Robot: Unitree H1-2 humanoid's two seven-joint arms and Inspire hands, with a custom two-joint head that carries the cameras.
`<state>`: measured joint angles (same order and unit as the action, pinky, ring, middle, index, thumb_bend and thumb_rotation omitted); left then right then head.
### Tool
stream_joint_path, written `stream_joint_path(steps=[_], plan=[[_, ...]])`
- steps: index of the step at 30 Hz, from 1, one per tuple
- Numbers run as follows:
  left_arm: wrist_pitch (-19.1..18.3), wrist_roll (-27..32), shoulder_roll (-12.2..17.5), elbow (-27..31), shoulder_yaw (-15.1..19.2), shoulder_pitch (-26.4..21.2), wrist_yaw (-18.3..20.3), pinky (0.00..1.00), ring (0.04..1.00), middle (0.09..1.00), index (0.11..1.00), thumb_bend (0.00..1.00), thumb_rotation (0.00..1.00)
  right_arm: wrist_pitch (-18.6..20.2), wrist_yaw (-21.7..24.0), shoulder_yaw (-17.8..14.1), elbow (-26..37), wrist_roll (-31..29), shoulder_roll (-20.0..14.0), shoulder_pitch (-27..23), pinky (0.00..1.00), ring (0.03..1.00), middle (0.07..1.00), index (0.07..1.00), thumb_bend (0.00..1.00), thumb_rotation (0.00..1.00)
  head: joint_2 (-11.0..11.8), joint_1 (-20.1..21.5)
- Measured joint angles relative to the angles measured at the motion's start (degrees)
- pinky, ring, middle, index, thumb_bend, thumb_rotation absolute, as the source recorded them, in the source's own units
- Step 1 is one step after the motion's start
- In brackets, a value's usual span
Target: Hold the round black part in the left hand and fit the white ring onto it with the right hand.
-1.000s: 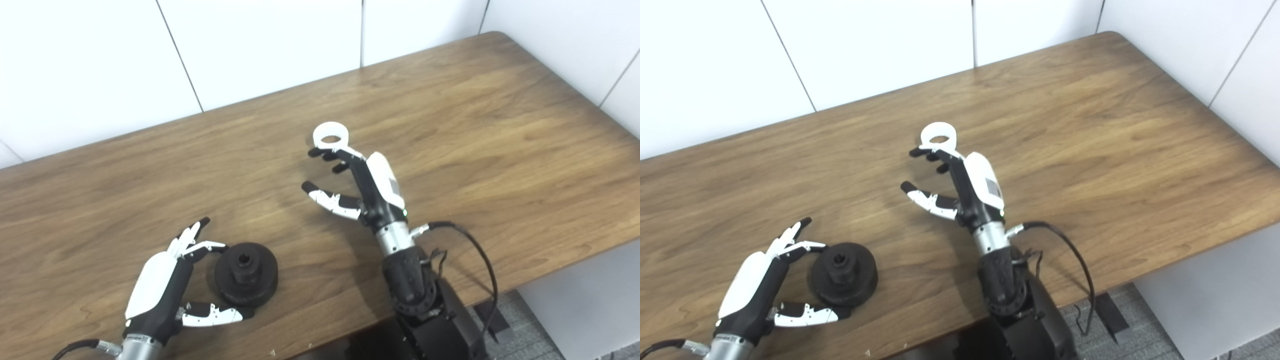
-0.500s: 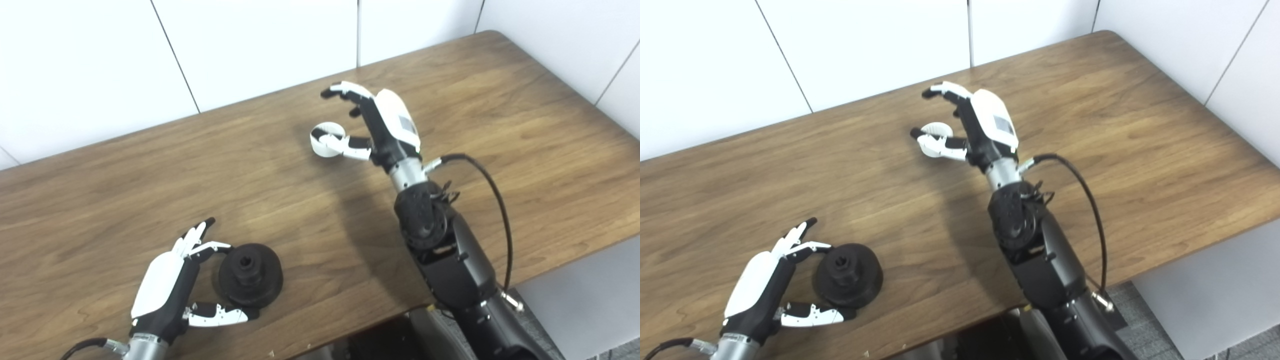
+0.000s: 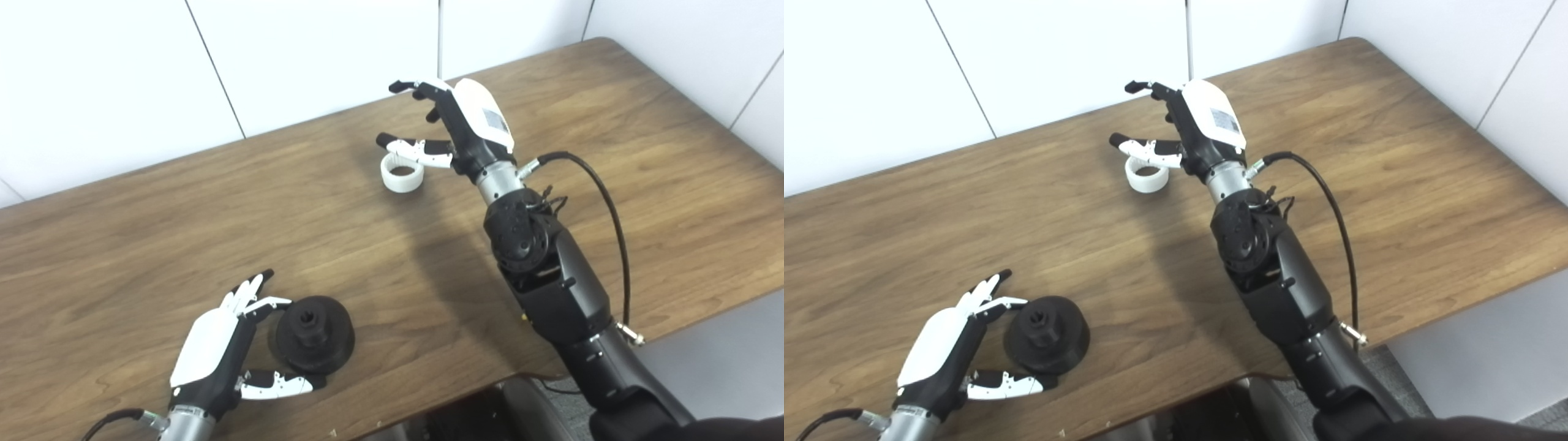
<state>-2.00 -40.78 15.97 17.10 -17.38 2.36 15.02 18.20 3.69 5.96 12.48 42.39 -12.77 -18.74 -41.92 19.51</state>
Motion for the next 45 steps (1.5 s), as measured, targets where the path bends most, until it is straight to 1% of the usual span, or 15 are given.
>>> stream_joint_path(steps=[3, 5, 8, 10, 15, 18, 22, 24, 28, 30, 35, 41, 45], plan=[[-0.05, -0.08, 0.00, 0.02, -0.02, -0.02, 0.09, 1.00, 1.000, 1.000, 0.678, 1.00, 0.36, 1.48, 2.25, 0.32, -0.83, 0.21, -1.07, -1.18, 0.67, 0.839, 0.893, 0.840, 0.79, 0.58, 0.00, -0.18], [-0.14, -0.21, 0.00, 0.03, -0.11, -0.10, 0.11, 1.00, 1.000, 1.000, 0.676, 1.00, 0.36, 2.14, 4.13, 1.31, -1.79, 0.28, -2.27, -2.08, 0.68, 0.849, 0.901, 0.854, 0.82, 0.61, -0.17, -0.35], [-0.37, -0.44, -0.11, 0.14, -0.21, -0.11, 0.20, 1.00, 1.000, 1.000, 0.674, 1.00, 0.35, 2.84, 6.55, 2.08, -3.90, 0.29, -3.72, -3.49, 0.69, 0.862, 0.913, 0.863, 0.85, 0.64, -0.26, -0.62], [-0.44, -0.47, -0.19, 0.16, -0.22, -0.12, 0.20, 1.00, 1.000, 1.000, 0.672, 1.00, 0.35, 3.14, 8.25, 3.19, -6.28, 0.33, -5.22, -4.64, 0.70, 0.872, 0.920, 0.866, 0.87, 0.64, -0.26, -0.62], [-0.89, -0.80, -0.30, 0.49, -0.25, -0.09, 0.43, 1.00, 1.000, 1.000, 0.672, 1.00, 0.35, 3.12, 10.22, 4.59, -10.08, 0.27, -7.79, -6.47, 0.74, 0.910, 0.934, 0.869, 0.90, 0.65, -0.35, -0.79], [-1.25, -1.30, -0.33, 0.94, -0.27, -0.08, 0.90, 1.00, 1.000, 1.000, 0.672, 1.00, 0.37, 2.96, 11.23, 5.55, -13.04, -0.03, -9.02, -7.77, 0.81, 0.946, 0.961, 0.888, 0.95, 0.70, -0.44, -0.88], [-1.26, -1.36, -0.50, 0.95, -0.28, -0.09, 0.95, 1.00, 1.000, 1.000, 0.671, 1.00, 0.37, 2.90, 13.65, 7.05, -14.84, -0.62, -10.72, -8.44, 0.91, 0.995, 0.997, 0.922, 1.00, 0.73, -0.53, -1.14], [-1.29, -1.50, -0.61, 0.95, -0.28, -0.09, 0.95, 1.00, 1.000, 1.000, 0.669, 1.00, 0.37, 2.94, 14.54, 7.71, -14.88, -0.84, -11.02, -8.45, 0.93, 0.999, 1.000, 0.936, 1.00, 0.73, -0.61, -1.32], [-1.30, -1.83, -0.80, 0.95, -0.30, -0.09, 0.96, 1.00, 1.000, 1.000, 0.668, 1.00, 0.37, 3.28, 17.16, 9.42, -15.20, -0.95, -11.63, -8.57, 0.95, 1.000, 1.000, 0.939, 1.00, 0.70, -0.61, -1.41], [-1.35, -1.84, -0.88, 0.95, -0.28, -0.09, 0.98, 1.00, 1.000, 1.000, 0.667, 1.00, 0.36, 3.35, 18.39, 10.05, -15.70, -0.94, -11.64, -8.57, 0.95, 1.000, 1.000, 0.936, 1.00, 0.69, -0.70, -1.49], [-1.57, -1.87, -1.09, 1.05, -0.28, -0.10, 1.13, 1.00, 1.000, 1.000, 0.666, 1.00, 0.37, 3.48, 19.75, 10.86, -16.71, -0.95, -11.75, -8.57, 0.97, 1.000, 1.000, 0.907, 1.00, 0.64, -0.79, -1.67], [-1.57, -2.11, -1.21, 1.05, -0.27, -0.10, 1.13, 1.00, 1.000, 1.000, 0.664, 1.00, 0.38, 3.60, 20.27, 11.14, -16.73, -0.86, -11.80, -8.56, 0.96, 1.000, 1.000, 0.853, 1.00, 0.59, -0.97, -2.02], [-1.57, -2.11, -1.31, 1.05, -0.26, -0.10, 1.14, 1.00, 1.000, 1.000, 0.663, 1.00, 0.38, 3.25, 18.98, 11.83, -17.06, -0.59, -11.79, -8.55, 0.96, 1.000, 1.000, 0.831, 1.00, 0.54, -1.14, -2.11]])
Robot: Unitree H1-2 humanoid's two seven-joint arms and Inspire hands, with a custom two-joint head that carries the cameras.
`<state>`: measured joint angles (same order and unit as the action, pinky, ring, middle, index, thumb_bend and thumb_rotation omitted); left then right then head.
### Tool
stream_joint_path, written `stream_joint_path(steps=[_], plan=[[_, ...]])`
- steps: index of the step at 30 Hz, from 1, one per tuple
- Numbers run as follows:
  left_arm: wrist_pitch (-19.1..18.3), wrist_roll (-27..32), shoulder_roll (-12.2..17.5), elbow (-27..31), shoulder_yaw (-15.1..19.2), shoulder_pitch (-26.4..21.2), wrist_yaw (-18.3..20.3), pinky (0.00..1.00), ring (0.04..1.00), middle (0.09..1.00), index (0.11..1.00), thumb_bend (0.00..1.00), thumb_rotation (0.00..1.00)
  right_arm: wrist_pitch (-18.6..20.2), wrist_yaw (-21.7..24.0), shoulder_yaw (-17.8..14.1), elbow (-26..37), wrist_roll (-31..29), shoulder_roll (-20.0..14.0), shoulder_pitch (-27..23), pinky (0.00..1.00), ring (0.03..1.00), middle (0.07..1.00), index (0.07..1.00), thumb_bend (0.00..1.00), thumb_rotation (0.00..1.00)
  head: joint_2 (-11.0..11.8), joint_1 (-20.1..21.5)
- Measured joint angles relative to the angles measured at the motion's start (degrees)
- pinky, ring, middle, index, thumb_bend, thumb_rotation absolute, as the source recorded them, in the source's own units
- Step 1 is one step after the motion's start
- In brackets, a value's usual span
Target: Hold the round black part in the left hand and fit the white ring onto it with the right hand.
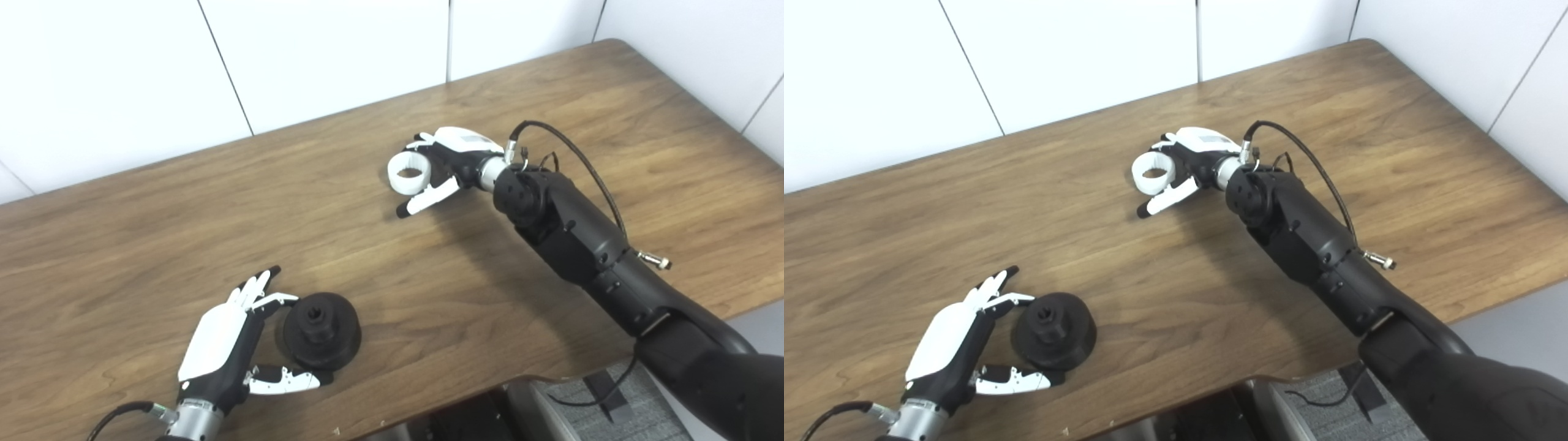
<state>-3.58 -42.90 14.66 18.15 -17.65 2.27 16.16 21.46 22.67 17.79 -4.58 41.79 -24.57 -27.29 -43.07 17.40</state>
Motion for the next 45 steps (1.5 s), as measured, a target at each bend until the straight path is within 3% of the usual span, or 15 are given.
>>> stream_joint_path(steps=[7, 13, 16, 18, 28, 38, 45], plan=[[0.00, 0.00, 0.00, 0.00, 0.02, 0.00, 0.09, 1.00, 1.000, 1.000, 0.663, 1.00, 0.38, -2.04, -3.61, 0.12, -1.35, -0.32, 0.21, 0.46, 0.96, 1.000, 1.000, 0.745, 0.93, 0.43, -0.18, -0.26], [0.01, 0.02, 0.01, 0.01, 0.09, -0.04, 0.25, 1.00, 1.000, 1.000, 0.663, 1.00, 0.38, -4.81, -8.84, -0.52, -2.10, -1.03, 1.00, 1.62, 0.98, 1.000, 0.947, 0.619, 0.81, 0.30, -0.53, -0.44], [0.01, 0.02, 0.02, 0.03, 0.19, -0.04, 0.35, 1.00, 1.000, 1.000, 0.663, 1.00, 0.39, -6.70, -11.63, -1.35, -2.63, -1.75, 1.86, 2.26, 1.00, 0.997, 0.931, 0.517, 0.58, 0.18, -0.53, -0.44], [0.01, 0.04, 0.03, 0.04, 0.24, -0.04, 0.41, 1.00, 1.000, 1.000, 0.662, 1.00, 0.38, -7.99, -13.09, -1.54, -3.09, -2.19, 2.09, 2.48, 1.00, 0.987, 0.918, 0.497, 0.54, 0.16, -0.53, -0.44], [0.00, 0.05, 0.02, 0.08, 0.36, -0.04, 0.57, 1.00, 1.000, 1.000, 0.662, 1.00, 0.38, -13.70, -21.00, -2.94, -4.86, -2.66, 4.04, 3.99, 1.00, 0.958, 0.861, 0.483, 0.52, 0.14, -0.88, -0.44], [-0.11, -0.08, -0.19, 0.23, 0.29, -0.03, 0.78, 1.00, 1.000, 1.000, 0.661, 1.00, 0.39, -14.66, -23.26, -3.04, -5.02, -2.62, 4.12, 4.65, 1.00, 0.945, 0.840, 0.482, 0.52, 0.14, -1.32, -1.32], [-0.57, -0.52, -0.74, 0.39, 0.02, -0.02, 0.91, 1.00, 1.000, 1.000, 0.661, 1.00, 0.38, -15.27, -24.02, -4.53, -3.06, -2.94, 4.20, 6.63, 1.00, 0.939, 0.833, 0.482, 0.52, 0.14, -1.93, -4.13]])
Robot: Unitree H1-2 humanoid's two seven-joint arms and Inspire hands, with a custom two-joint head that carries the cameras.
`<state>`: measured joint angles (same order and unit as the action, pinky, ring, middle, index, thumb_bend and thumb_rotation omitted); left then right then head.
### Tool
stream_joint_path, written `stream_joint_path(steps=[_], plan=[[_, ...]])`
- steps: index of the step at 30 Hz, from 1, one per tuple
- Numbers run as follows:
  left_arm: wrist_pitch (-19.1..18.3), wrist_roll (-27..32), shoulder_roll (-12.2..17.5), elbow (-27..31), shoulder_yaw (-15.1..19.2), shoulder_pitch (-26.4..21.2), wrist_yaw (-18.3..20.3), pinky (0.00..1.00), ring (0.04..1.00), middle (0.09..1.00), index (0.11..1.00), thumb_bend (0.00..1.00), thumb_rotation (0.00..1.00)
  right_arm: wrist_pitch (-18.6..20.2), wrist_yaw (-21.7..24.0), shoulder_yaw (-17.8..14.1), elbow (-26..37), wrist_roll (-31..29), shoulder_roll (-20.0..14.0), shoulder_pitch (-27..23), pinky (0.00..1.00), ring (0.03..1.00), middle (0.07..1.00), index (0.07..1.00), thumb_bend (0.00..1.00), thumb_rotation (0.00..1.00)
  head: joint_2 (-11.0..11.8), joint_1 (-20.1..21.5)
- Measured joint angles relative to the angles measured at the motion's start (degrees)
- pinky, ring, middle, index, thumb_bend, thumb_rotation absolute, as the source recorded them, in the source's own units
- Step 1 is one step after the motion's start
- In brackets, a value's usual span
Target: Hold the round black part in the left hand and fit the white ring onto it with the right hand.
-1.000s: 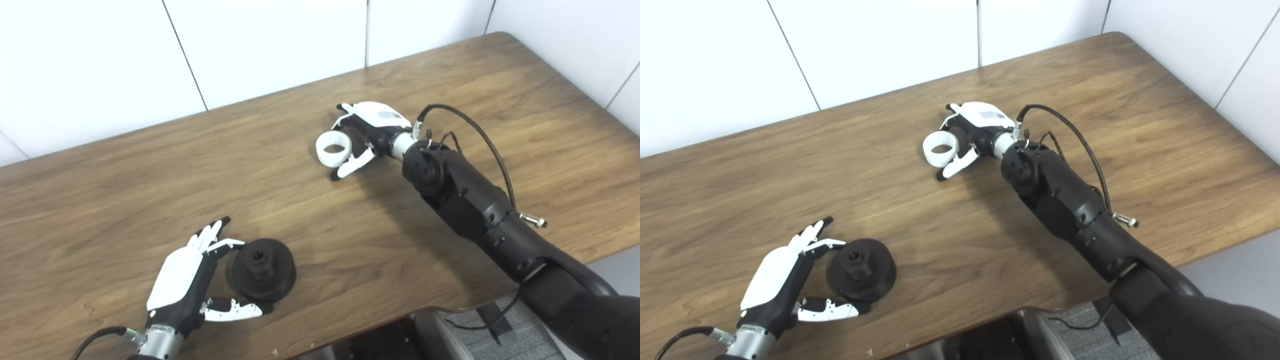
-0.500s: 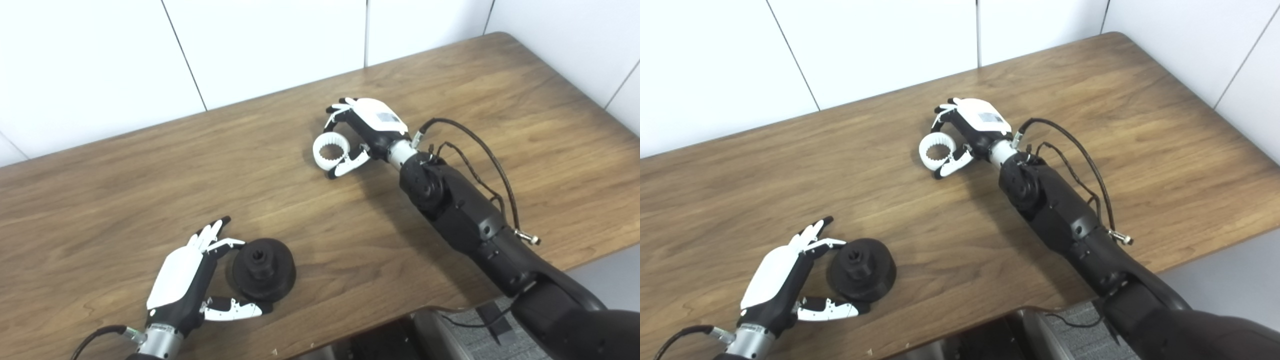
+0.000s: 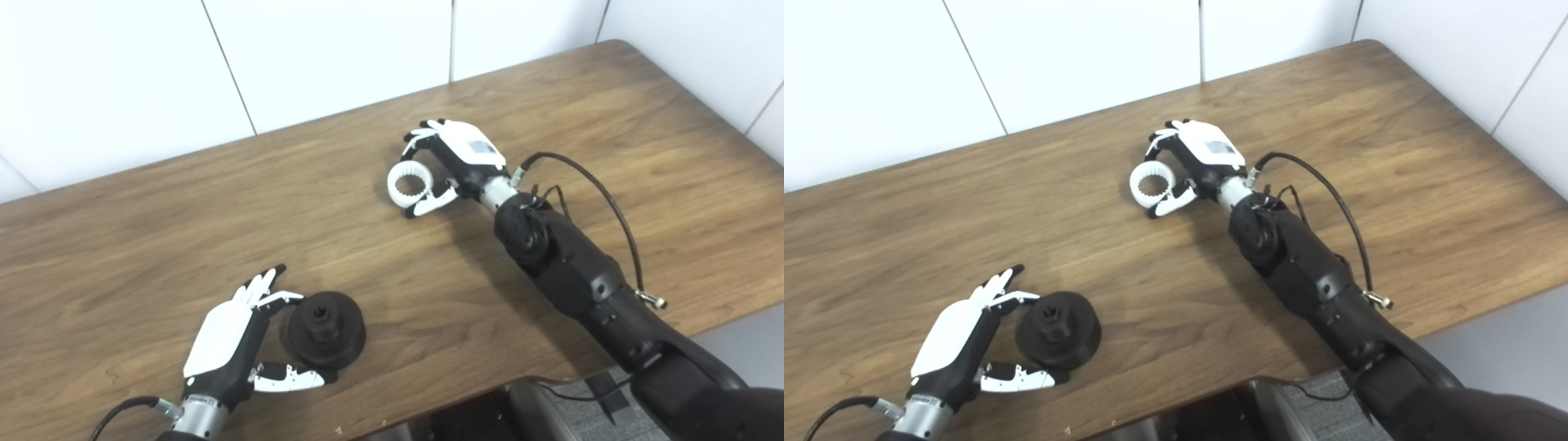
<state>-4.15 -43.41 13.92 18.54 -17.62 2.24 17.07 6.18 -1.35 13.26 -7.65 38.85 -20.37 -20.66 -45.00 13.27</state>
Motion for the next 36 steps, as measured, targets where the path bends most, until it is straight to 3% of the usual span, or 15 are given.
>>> stream_joint_path(steps=[5, 11, 25, 36], plan=[[-1.04, -1.70, -1.05, 0.12, -0.56, -0.13, -0.04, 1.00, 1.000, 1.000, 0.659, 1.00, 0.37, -0.48, -0.42, -2.23, 5.14, -2.42, 0.42, 2.82, 1.00, 0.934, 0.835, 0.482, 0.52, 0.14, -1.23, -7.98], [-1.71, -3.93, -3.70, 0.03, -2.22, -0.63, -0.04, 1.00, 1.000, 1.000, 0.651, 1.00, 0.39, -0.94, 0.09, -3.71, 11.59, -4.50, 0.45, 5.21, 0.94, 0.927, 0.837, 0.482, 0.52, 0.14, -2.02, -11.51], [-1.77, -5.65, -4.84, -0.47, -2.29, -0.93, -0.24, 1.00, 1.000, 1.000, 0.645, 1.00, 0.39, -0.69, 5.59, -4.13, 23.25, -6.75, 1.78, 9.16, 0.84, 0.938, 0.836, 0.480, 0.52, 0.14, -2.37, -11.51], [-1.64, -5.35, -4.79, -1.34, -1.96, -1.17, -0.59, 1.00, 1.000, 1.000, 0.645, 1.00, 0.39, -0.40, 8.24, -5.50, 32.64, -9.37, 2.97, 15.07, 0.88, 0.961, 0.833, 0.481, 0.52, 0.14, -2.64, -11.51]])
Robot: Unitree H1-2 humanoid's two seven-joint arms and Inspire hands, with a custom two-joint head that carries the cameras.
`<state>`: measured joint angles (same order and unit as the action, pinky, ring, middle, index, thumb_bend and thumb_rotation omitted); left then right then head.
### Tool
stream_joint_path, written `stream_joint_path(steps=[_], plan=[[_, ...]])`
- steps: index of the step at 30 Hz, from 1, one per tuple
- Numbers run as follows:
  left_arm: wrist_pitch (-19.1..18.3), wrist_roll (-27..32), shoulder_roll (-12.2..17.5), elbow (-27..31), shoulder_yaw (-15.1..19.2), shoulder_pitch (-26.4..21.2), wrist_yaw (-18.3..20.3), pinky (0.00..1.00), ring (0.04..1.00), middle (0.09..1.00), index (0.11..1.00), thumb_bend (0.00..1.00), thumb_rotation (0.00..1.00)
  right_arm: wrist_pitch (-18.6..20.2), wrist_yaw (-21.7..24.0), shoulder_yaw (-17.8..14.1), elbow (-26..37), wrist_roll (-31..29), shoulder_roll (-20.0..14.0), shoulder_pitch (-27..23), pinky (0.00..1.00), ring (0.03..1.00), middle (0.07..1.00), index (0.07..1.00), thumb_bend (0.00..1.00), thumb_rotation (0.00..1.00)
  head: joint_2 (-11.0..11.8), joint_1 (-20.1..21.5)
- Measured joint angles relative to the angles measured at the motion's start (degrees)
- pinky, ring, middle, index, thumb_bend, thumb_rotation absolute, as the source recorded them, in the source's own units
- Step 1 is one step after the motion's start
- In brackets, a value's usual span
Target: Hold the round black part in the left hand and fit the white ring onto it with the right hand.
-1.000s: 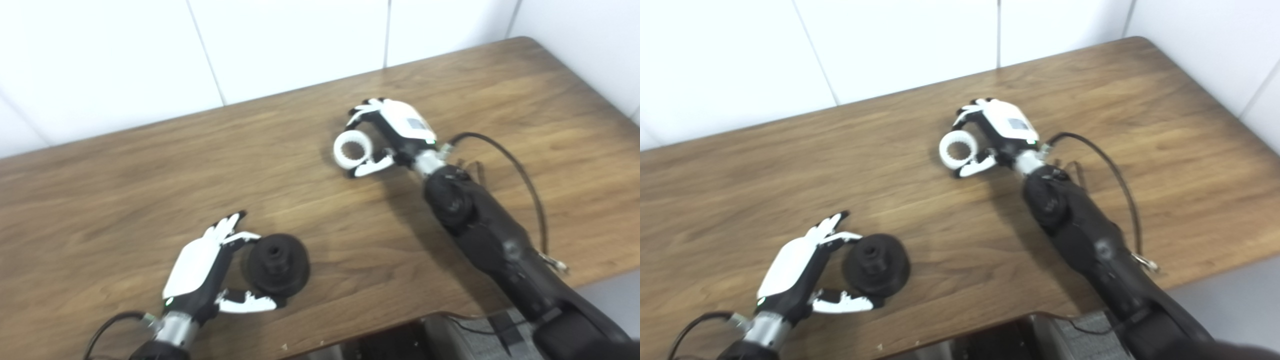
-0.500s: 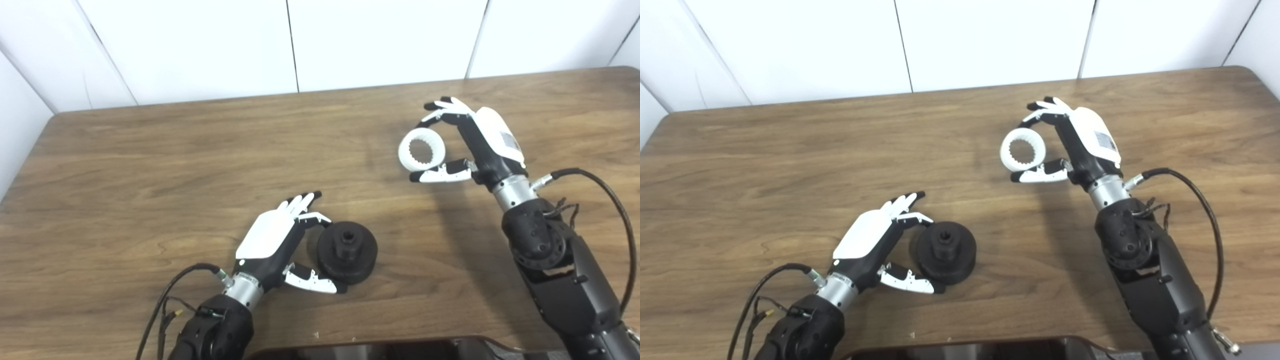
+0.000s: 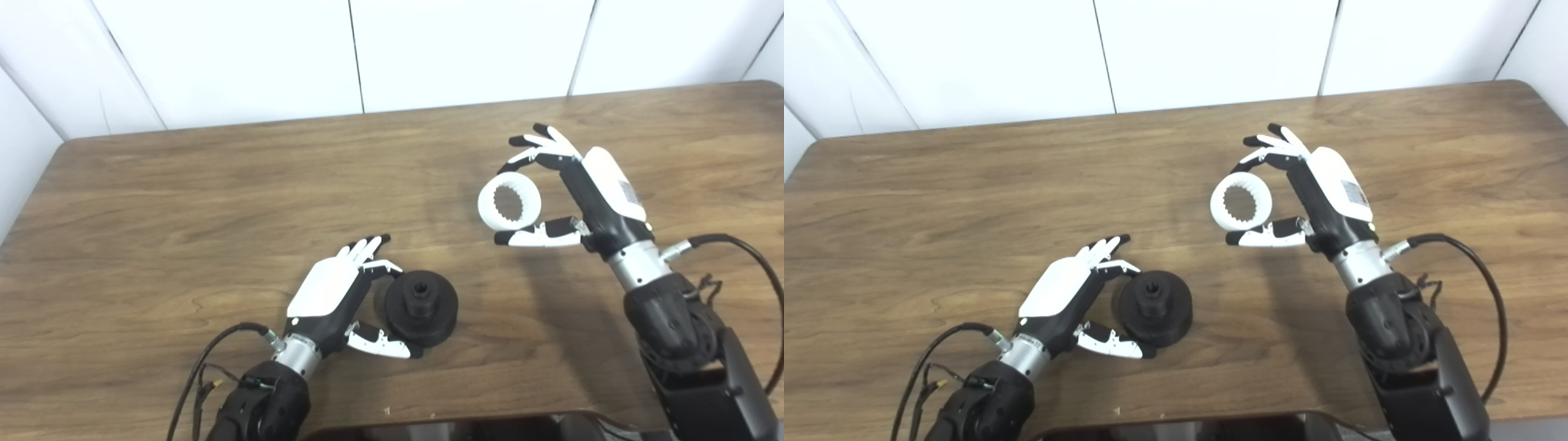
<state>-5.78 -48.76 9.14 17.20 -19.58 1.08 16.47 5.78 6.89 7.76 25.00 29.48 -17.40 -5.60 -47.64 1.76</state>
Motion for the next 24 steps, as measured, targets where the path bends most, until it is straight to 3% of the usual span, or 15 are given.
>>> stream_joint_path(steps=[9, 19, 24], plan=[[0.11, -0.10, 0.14, -0.14, -0.03, -0.23, -0.02, 1.00, 1.000, 1.000, 0.645, 1.00, 0.39, -0.03, 3.32, 1.83, 5.05, -0.90, 0.80, 5.01, 0.87, 0.954, 0.827, 0.482, 0.52, 0.14, -0.35, -0.53], [-0.03, -0.53, -0.01, -0.13, -0.23, -0.47, 0.17, 1.00, 1.000, 1.000, 0.643, 1.00, 0.38, -0.04, 7.17, 5.44, 9.38, 0.02, 2.46, 6.69, 0.87, 0.952, 0.829, 0.482, 0.52, 0.14, -0.79, -1.58], [-0.14, -0.56, -0.24, -0.13, -0.28, -0.47, 0.18, 1.00, 1.000, 1.000, 0.643, 1.00, 0.38, -0.05, 9.09, 7.05, 9.53, 0.75, 2.65, 7.05, 0.95, 0.956, 0.830, 0.482, 0.52, 0.14, -0.88, -1.58]])
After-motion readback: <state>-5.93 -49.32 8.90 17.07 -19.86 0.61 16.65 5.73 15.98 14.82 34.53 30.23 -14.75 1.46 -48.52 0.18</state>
